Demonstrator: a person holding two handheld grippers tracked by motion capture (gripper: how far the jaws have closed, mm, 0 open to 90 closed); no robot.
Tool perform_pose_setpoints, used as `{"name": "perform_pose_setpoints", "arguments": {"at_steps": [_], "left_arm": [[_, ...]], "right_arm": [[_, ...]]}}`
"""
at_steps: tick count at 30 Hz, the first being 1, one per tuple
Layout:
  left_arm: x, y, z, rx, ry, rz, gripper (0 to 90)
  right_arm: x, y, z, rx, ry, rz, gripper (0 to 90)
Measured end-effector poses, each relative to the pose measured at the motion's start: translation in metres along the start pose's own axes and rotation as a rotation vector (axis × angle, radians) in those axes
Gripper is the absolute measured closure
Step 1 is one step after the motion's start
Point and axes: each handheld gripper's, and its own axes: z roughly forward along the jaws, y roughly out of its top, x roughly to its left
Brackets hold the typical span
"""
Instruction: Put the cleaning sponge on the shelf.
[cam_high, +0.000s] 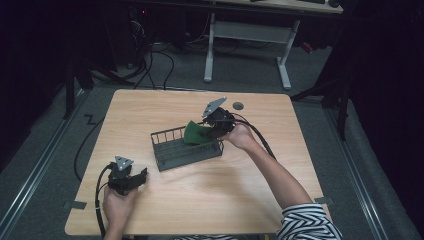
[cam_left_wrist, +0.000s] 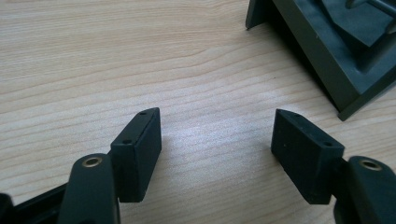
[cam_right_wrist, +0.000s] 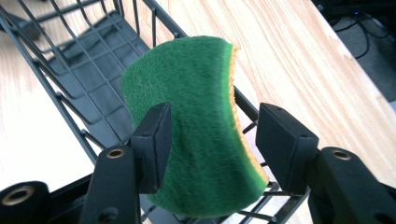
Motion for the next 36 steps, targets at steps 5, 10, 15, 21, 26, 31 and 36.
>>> {"name": "perform_pose_setpoints", "arguments": {"at_steps": [5, 10, 15, 21, 26, 31, 36], "left_arm": [[0.0, 0.0, 0.0, 0.0, 0.0, 0.0, 33.9], [0.0, 0.0, 0.0, 0.0, 0.0, 0.0, 33.9], [0.0, 0.0, 0.0, 0.0, 0.001, 0.0, 33.9], [0.0, 0.0, 0.0, 0.0, 0.001, 0.002, 33.8], [0.0, 0.0, 0.0, 0.0, 0.001, 0.003, 33.7], [0.0, 0.0, 0.0, 0.0, 0.001, 0.003, 33.7], [0.0, 0.0, 0.0, 0.0, 0.001, 0.003, 33.7]], "right_arm": [[-0.005, -0.005, -0.005, -0.025, 0.029, 0.068, 45.7], [-0.011, -0.016, -0.017, -0.075, 0.027, 0.136, 45.5], [-0.015, -0.035, -0.041, -0.114, -0.019, 0.208, 45.3], [-0.016, -0.05, -0.063, -0.134, -0.076, 0.29, 45.5], [-0.014, -0.07, -0.084, -0.154, -0.123, 0.357, 45.4], [-0.01, -0.094, -0.102, -0.18, -0.142, 0.434, 45.1], [-0.005, -0.118, -0.118, -0.187, -0.176, 0.499, 45.1]]}}
